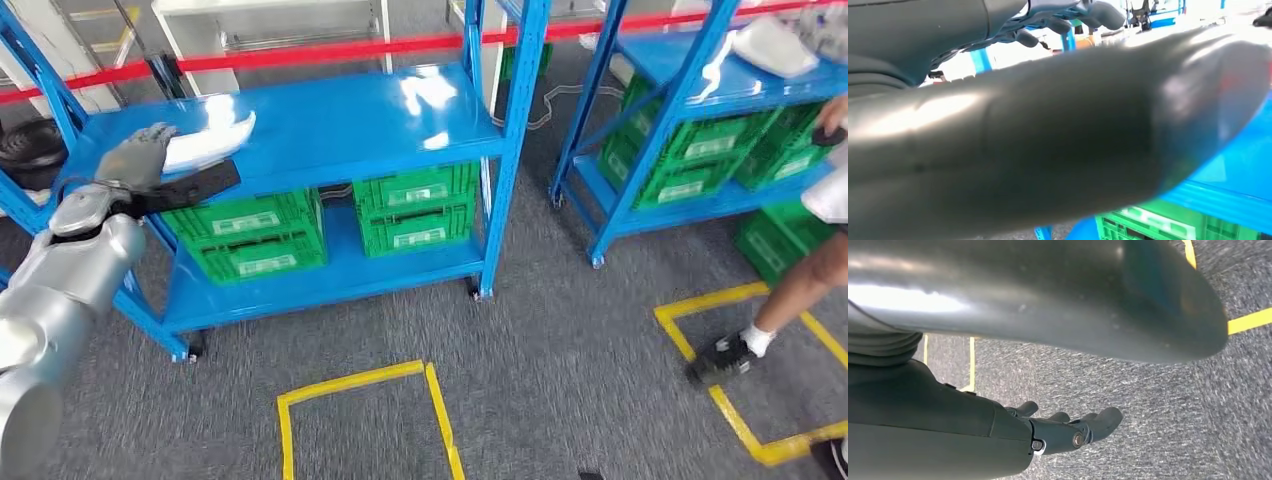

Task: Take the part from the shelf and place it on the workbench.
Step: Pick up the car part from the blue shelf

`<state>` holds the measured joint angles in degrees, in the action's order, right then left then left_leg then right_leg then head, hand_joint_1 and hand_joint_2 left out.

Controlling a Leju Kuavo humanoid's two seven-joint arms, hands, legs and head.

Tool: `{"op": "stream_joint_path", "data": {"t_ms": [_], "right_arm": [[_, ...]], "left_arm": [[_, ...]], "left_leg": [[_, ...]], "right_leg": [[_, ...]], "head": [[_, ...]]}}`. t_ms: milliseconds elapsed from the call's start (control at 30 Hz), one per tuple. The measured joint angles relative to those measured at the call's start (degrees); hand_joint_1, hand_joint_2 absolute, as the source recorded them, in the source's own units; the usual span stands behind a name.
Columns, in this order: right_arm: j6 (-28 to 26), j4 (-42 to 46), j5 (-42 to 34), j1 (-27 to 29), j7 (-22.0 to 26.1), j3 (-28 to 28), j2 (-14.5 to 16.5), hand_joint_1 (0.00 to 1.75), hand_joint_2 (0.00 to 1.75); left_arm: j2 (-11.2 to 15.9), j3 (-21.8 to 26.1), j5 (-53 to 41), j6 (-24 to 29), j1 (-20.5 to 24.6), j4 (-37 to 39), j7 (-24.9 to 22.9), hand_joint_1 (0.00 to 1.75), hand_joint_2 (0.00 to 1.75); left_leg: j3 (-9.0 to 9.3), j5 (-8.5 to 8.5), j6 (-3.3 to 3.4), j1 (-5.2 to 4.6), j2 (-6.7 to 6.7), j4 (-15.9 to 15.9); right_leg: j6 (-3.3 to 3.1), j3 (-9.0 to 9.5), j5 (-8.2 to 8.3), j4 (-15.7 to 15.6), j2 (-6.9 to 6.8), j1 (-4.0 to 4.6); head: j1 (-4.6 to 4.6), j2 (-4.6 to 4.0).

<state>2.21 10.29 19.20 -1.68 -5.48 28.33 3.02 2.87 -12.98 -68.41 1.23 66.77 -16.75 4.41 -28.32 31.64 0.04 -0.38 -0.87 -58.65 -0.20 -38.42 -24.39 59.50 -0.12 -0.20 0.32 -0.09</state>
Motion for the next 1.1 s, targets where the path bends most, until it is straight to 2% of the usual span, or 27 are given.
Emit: {"op": "stream_joint_path", "data": {"t_ms": [67, 100, 133, 167, 233, 267, 300, 333, 367, 433, 467, 500, 533, 567, 600, 633, 667, 700, 767, 800, 833, 867, 933, 967, 1000, 1033, 1100], "right_arm": [[-0.02, 0.01, 0.02, -0.04, 0.02, 0.00, 0.01, 0.00, 0.00], [-0.03, 0.01, 0.03, -0.03, 0.03, 0.00, 0.02, 0.00, 0.00], [-0.03, 0.01, 0.03, -0.05, 0.03, 0.00, 0.02, 0.00, 0.00], [-0.03, 0.01, 0.03, -0.06, 0.02, 0.00, 0.02, 0.00, 0.00], [-0.03, 0.01, 0.03, -0.03, -0.01, 0.01, 0.02, 0.00, 0.00], [-0.02, 0.01, 0.05, 0.06, -0.01, 0.02, 0.02, 0.00, 0.00], [-0.02, 0.00, 0.10, 0.16, -0.01, 0.02, 0.02, 0.00, 0.00], [-0.01, 0.00, 0.20, 0.25, 0.01, 0.02, 0.02, 0.00, 0.00], [0.01, 0.00, 0.33, 0.31, 0.02, 0.02, 0.02, 0.00, 0.00], [0.04, -0.01, 0.63, 0.29, 0.05, 0.02, 0.09, 0.00, 0.00], [0.07, -0.02, 0.76, 0.25, 0.05, 0.02, 0.13, 0.00, 0.00], [0.09, -0.02, 0.88, 0.20, 0.04, 0.02, 0.17, 0.00, 0.00], [0.10, -0.02, 0.97, 0.11, 0.05, 0.02, 0.17, 0.00, 0.00], [0.10, -0.02, 1.01, -0.02, 0.05, 0.01, 0.15, 0.00, 0.00], [0.13, -0.01, 1.04, -0.17, 0.07, 0.01, 0.13, 0.00, 0.00], [0.15, -0.01, 1.04, -0.33, 0.08, 0.00, 0.13, 0.00, 0.00], [0.17, 0.00, 1.05, -0.42, 0.07, 0.00, 0.12, 0.00, 0.00], [0.19, 0.00, 1.06, -0.41, 0.07, 0.00, 0.14, 0.00, 0.00], [0.19, 0.00, 1.09, -0.28, 0.04, 0.00, 0.13, 0.00, 0.00], [0.19, 0.00, 1.11, -0.20, 0.03, 0.00, 0.11, 0.00, 0.00], [0.19, 0.00, 1.12, -0.12, 0.03, 0.00, 0.08, 0.00, 0.00], [0.19, 0.00, 1.13, -0.03, 0.03, 0.00, 0.06, 0.00, 0.00], [0.19, -0.04, 1.13, 0.28, 0.04, 0.00, 0.04, 0.00, 0.00], [0.19, -0.06, 1.13, 0.36, 0.03, 0.00, 0.04, 0.00, 0.00], [0.19, -0.08, 1.12, 0.39, 0.03, 0.00, 0.05, 0.00, 0.00], [0.19, -0.09, 1.10, 0.28, 0.02, 0.00, 0.05, 0.00, 0.00], [0.19, -0.09, 1.04, 0.07, 0.01, 0.00, 0.07, 0.00, 0.00]], "left_arm": [[0.08, 0.00, 0.00, 0.01, 0.42, -0.23, -0.08, 0.00, 0.00], [0.11, 0.00, 0.00, 0.02, 0.56, -0.26, -0.08, 0.00, 0.00], [0.10, 0.00, 0.00, 0.02, 0.62, -0.26, -0.08, 0.00, 0.00], [0.09, 0.00, 0.00, 0.02, 0.54, -0.22, -0.08, 0.00, 0.00], [0.08, -0.01, 0.00, 0.02, 0.15, -0.05, -0.15, 0.00, 0.00], [0.08, -0.01, 0.00, 0.02, -0.13, 0.04, -0.21, 0.00, 0.00], [0.08, -0.02, 0.00, 0.02, -0.37, 0.11, -0.30, 0.00, 0.00], [0.10, -0.02, 0.00, 0.02, -0.53, 0.15, -0.43, 0.00, 0.00], [0.17, -0.02, 0.00, 0.01, -0.61, 0.19, -0.54, 0.00, 0.00], [0.49, -0.02, -0.01, -0.03, -0.73, 0.33, -0.72, 0.00, 0.00], [0.72, -0.02, -0.02, -0.06, -0.79, 0.35, -0.75, 0.00, 0.00], [0.89, -0.02, -0.03, -0.08, -0.78, 0.27, -0.78, 0.00, 0.00], [1.00, -0.02, -0.04, -0.09, -0.56, 0.15, -0.78, 0.00, 0.00], [1.03, -0.03, -0.04, -0.08, -0.24, -0.02, -0.77, 0.00, 0.00], [1.01, -0.03, -0.04, -0.07, 0.14, -0.15, -0.75, 0.00, 0.00], [1.01, -0.04, -0.04, -0.05, 0.43, -0.20, -0.74, 0.00, 0.00], [0.99, -0.06, -0.04, -0.04, 0.50, -0.22, -0.74, 0.00, 0.00], [0.97, -0.07, -0.04, -0.03, 0.39, -0.21, -0.72, 0.00, 0.00], [0.90, -0.10, -0.04, -0.03, -0.14, -0.16, -0.70, 0.00, 0.00], [0.87, -0.10, -0.04, -0.03, -0.38, -0.14, -0.70, 0.00, 0.00], [0.87, -0.11, -0.04, -0.03, -0.54, -0.11, -0.71, 0.00, 0.00], [0.86, -0.11, -0.04, -0.03, -0.62, -0.07, -0.72, 0.00, 0.00], [0.76, -0.19, -0.04, -0.03, -0.73, 0.14, -0.72, 0.00, 0.00], [0.69, -0.25, -0.04, -0.06, -0.78, 0.22, -0.74, 0.00, 0.00], [0.64, -0.31, -0.05, -0.08, -0.78, 0.21, -0.75, 0.00, 0.00], [0.60, -0.36, -0.07, -0.10, -0.62, 0.14, -0.77, 0.00, 0.00], [0.55, -0.38, -0.09, -0.11, -0.30, -0.20, -0.78, 0.00, 0.00]], "left_leg": [[0.70, -0.19, -0.64, -0.02, 0.09, -0.49], [0.42, -0.58, -0.96, 0.03, 0.22, -2.01], [-0.84, -0.45, -1.21, 0.11, 0.35, -4.35], [-2.96, 0.17, -1.45, 0.20, 0.48, -7.70], [-8.39, 2.95, -1.71, 0.31, 0.53, -13.94], [-10.52, 4.40, -1.77, 0.35, 0.54, -15.24], [-11.78, 4.95, -1.75, 0.36, 0.54, -14.75], [-12.28, 4.16, -1.60, 0.35, 0.54, -12.74], [-12.22, 1.65, -1.33, 0.31, 0.56, -9.51], [-11.60, -5.71, -0.64, -0.01, 0.59, -3.10], [-11.08, -8.22, -0.35, -0.23, 0.58, -1.29], [-10.59, -9.29, -0.10, -0.37, 0.52, -0.55], [-9.90, -8.83, 0.20, -0.41, 0.43, -0.53], [-9.18, -8.46, 0.54, -0.32, 0.31, -0.36], [-8.48, -8.01, 0.91, -0.17, 0.21, -0.14], [-7.72, -7.44, 1.25, -0.07, 0.15, 0.04], [-6.91, -6.79, 1.49, 0.02, 0.11, 0.20], [-6.10, -6.04, 1.65, 0.04, 0.08, 0.27], [-4.26, -4.34, 1.67, 0.05, -0.09, 0.31], [-3.14, -3.39, 1.58, 0.07, -0.18, 0.31], [-1.92, -2.38, 1.47, 0.09, -0.24, 0.31], [-0.66, -1.34, 1.34, 0.12, -0.24, 0.32], [1.24, 0.68, 0.96, 0.01, -0.27, 0.39], [1.95, 1.53, 0.66, -0.11, -0.34, 0.60], [2.59, 2.02, 0.29, -0.20, -0.42, 0.78], [2.88, 1.91, -0.12, -0.27, -0.50, 0.44], [1.06, -0.38, -0.82, -0.19, -0.36, -3.57]], "right_leg": [[-0.79, 1.50, -0.50, -0.39, 0.20, -0.20], [-1.22, 2.25, -0.78, -0.51, 0.27, -0.32], [-1.62, 3.06, -1.15, -0.53, 0.31, -0.37], [-1.89, 3.65, -1.68, -0.59, 0.35, -0.38], [-2.09, 4.83, -2.90, -0.61, 0.53, -0.38], [-2.11, 5.54, -3.59, -0.60, 0.62, -0.37], [-2.08, 6.37, -4.31, -0.60, 0.69, -0.35], [-2.03, 7.27, -5.06, -0.60, 0.74, -0.32], [-1.95, 8.23, -5.85, -0.62, 0.76, -0.27], [-1.54, 10.00, -7.49, -0.54, 0.89, -0.14], [-1.23, 10.72, -8.30, -0.68, 0.96, -0.12], [-0.88, 11.34, -8.71, -0.50, 1.04, -0.10], [-0.50, 11.59, -8.61, -0.01, 1.09, -0.10], [-0.20, 11.12, -7.97, 1.41, 1.02, -0.13], [0.06, 9.79, -6.79, 4.13, 0.93, -0.14], [0.31, 7.58, -5.92, 7.46, 0.82, -0.18], [0.54, 4.88, -5.86, 10.96, 0.70, -0.25], [0.77, 2.21, -6.82, 13.91, 0.61, -0.27], [1.09, -2.15, -10.79, 16.27, 0.53, -0.31], [1.14, -3.55, -12.28, 15.49, 0.52, -0.30], [1.11, -4.35, -12.44, 13.46, 0.49, -0.30], [1.04, -4.60, -10.68, 10.35, 0.44, -0.29], [0.67, -4.20, -2.15, 3.51, 0.25, -0.19], [0.32, -3.84, 1.45, 1.41, 0.19, -0.06], [-0.11, -3.52, 3.63, 0.33, 0.17, 0.03], [-0.62, -3.11, 3.66, 0.19, 0.17, 0.11], [-1.58, -1.93, 2.45, -0.16, 0.19, -0.09]], "head": [[-0.04, -0.01], [-0.13, -0.01], [-0.19, -0.01], [-0.31, -0.01], [-0.41, 0.00], [-0.46, 0.00], [-0.44, 0.00], [-0.46, 0.00], [-0.46, 0.00], [-0.46, 0.00], [-0.49, 0.00], [-0.50, 0.00], [-0.53, 0.00], [-0.52, 0.00], [-0.49, 0.00], [-0.46, 0.00], [-0.43, 0.00], [-0.39, 0.00], [-0.35, -0.01], [-0.34, -0.01], [-0.33, -0.01], [-0.33, -0.01], [-0.30, -0.01], [-0.33, -0.01], [-0.39, -0.01], [-0.46, -0.01], [-0.57, -0.01]]}}
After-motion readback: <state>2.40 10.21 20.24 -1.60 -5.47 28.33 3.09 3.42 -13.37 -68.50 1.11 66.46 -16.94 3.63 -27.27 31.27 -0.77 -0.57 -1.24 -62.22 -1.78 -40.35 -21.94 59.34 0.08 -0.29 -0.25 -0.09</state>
